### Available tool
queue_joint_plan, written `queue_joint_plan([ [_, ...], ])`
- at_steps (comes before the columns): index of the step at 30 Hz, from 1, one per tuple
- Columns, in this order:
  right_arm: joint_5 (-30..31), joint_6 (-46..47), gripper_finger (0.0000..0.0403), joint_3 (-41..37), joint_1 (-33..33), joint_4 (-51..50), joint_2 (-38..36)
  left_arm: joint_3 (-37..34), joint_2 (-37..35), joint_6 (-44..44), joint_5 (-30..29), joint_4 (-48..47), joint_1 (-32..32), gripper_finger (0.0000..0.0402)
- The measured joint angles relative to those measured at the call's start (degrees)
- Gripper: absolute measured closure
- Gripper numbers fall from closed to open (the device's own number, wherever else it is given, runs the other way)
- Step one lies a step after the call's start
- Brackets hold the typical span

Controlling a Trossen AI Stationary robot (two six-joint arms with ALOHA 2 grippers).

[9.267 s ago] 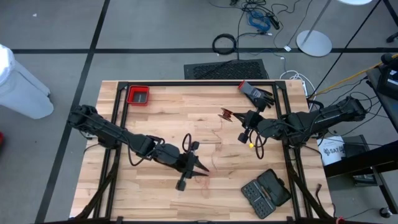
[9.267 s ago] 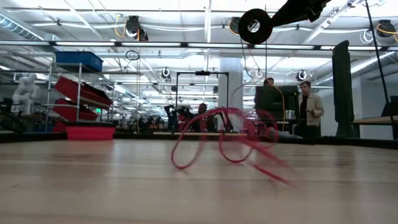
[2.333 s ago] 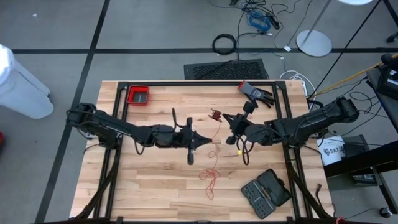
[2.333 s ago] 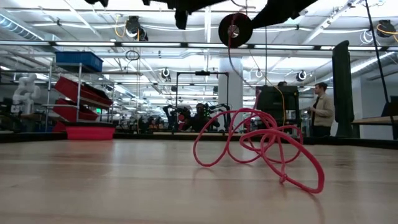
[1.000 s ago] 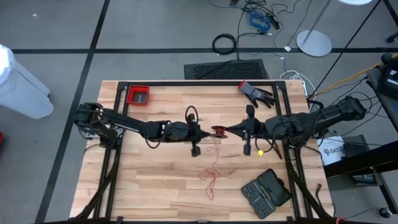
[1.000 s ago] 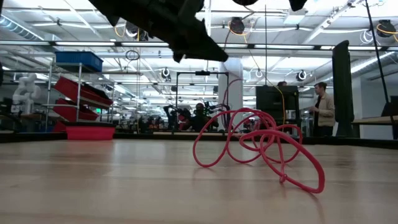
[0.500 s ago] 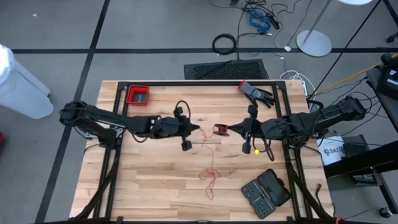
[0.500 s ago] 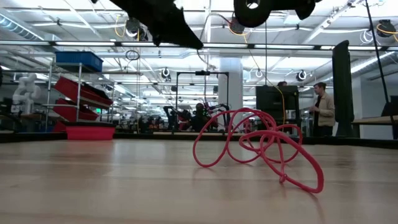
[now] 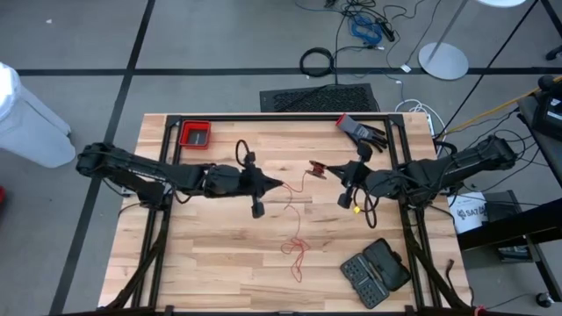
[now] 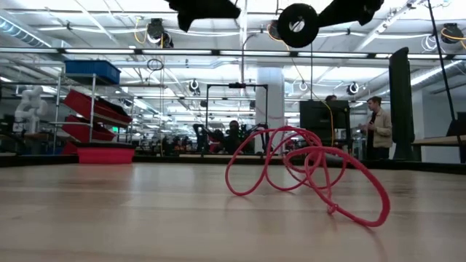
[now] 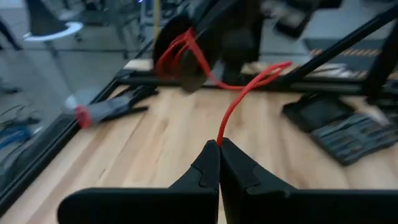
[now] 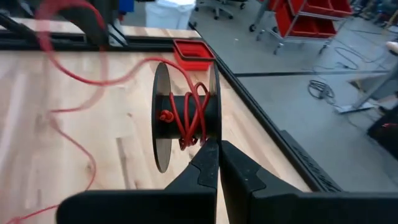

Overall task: Coil cords
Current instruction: Uncoil the red wire from the spool

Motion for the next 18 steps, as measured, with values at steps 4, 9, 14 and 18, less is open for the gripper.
queue_joint_plan([
  [4,1.88,-0.48,0.0403,0.00,-0.89,-1.16,1.69,0.00,0.16,-0.14,3.33,2.68,-0.11,0.0402],
  [9,2.99,-1.64,0.0403,0.00,-2.32,-1.30,4.22,0.00,0.14,-0.15,4.78,3.92,-0.57,0.0402],
  [14,5.34,-2.63,0.0403,0.00,-3.33,-1.14,6.27,0.00,1.34,-0.18,6.90,6.27,-0.85,0.0402],
  [18,6.25,-3.27,0.0403,0.00,-3.72,-0.36,7.45,0.00,3.80,-0.22,10.04,11.20,-1.15,0.0402],
])
